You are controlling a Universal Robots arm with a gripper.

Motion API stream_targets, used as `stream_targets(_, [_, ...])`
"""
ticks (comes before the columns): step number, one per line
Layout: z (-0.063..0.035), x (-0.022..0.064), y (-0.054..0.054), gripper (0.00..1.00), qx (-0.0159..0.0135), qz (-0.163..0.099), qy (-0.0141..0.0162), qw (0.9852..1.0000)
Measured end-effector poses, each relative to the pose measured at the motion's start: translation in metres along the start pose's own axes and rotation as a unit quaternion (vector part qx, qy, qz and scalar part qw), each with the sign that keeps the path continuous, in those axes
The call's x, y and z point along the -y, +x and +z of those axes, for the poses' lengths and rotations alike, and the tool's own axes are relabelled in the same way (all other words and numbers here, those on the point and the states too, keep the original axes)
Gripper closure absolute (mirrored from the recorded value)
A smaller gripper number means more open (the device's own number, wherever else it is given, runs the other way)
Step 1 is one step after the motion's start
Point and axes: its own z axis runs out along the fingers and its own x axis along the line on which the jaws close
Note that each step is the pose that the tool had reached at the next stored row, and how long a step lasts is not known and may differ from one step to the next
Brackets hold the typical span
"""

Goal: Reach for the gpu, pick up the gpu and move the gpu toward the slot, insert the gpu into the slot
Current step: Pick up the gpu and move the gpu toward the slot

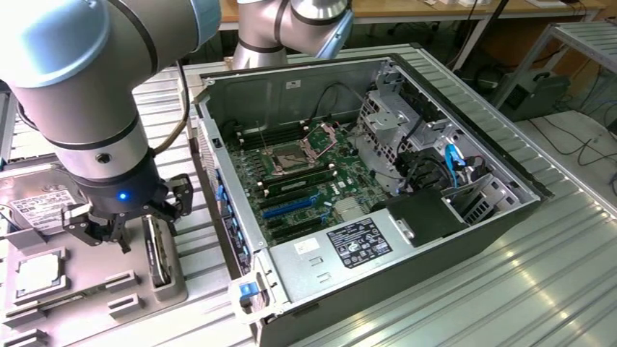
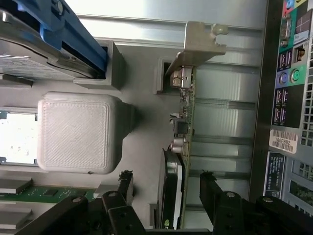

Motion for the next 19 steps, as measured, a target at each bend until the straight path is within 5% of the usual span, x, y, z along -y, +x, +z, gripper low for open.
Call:
stream_targets(7, [0.0001, 0.0, 0.0, 0.34, -0.0001, 0.0, 0.0, 1.0])
stream_targets(11, [0.0001, 0.0, 0.0, 0.42, 0.0, 0.0, 0.0, 1.0])
stream_targets(15, [0.0001, 0.0, -0.0001, 0.61, 0.0, 0.0, 0.0, 1.0])
stream_targets(19, [0.0003, 0.0001, -0.0004, 0.61, -0.0001, 0.002, 0.0011, 1.0])
